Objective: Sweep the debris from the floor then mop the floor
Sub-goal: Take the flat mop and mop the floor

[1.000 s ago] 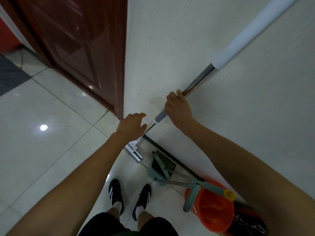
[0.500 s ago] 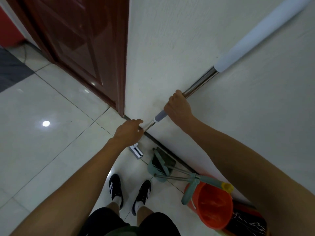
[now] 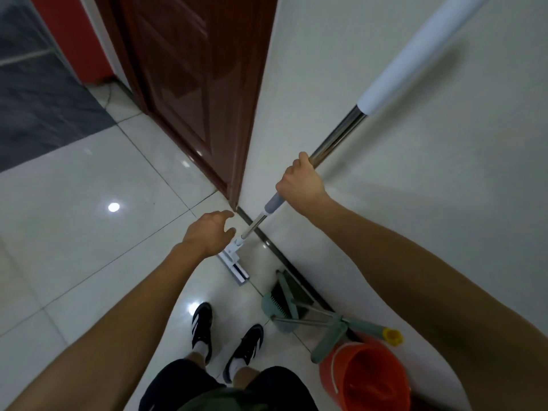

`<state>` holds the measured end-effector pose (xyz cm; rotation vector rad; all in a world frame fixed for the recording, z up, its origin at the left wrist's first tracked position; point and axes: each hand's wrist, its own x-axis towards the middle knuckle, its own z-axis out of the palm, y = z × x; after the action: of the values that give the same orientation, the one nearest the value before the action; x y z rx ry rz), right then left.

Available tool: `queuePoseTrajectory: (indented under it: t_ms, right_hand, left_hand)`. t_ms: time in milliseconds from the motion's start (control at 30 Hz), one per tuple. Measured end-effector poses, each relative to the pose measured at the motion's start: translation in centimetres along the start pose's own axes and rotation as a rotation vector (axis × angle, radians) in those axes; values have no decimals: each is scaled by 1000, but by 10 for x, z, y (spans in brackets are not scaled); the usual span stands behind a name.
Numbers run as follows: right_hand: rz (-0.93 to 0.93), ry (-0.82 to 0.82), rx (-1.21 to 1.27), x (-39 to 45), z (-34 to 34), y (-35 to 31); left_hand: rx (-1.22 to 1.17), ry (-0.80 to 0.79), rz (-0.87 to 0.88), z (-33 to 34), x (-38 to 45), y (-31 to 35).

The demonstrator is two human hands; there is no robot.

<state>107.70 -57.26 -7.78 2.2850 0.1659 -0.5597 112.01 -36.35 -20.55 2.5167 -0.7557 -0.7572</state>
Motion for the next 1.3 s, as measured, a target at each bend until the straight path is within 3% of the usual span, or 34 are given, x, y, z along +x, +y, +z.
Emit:
queuePoseTrajectory:
  t_ms: [400, 767, 1100, 1300]
  right_hand:
    - [-81, 197, 18, 48, -79, -47]
    - [-64, 120, 97, 97, -118, -119]
    - [-84, 114, 211, 103, -119, -119]
    - [60, 125, 207, 77, -81, -109]
  left_hand:
    - [-132, 142, -215, -11, -76, -74]
    - [-202, 173, -406, -24, -109, -149]
    - [-316, 112, -382, -7, -83, -155]
    - [-337, 116, -304, 9, -53, -133]
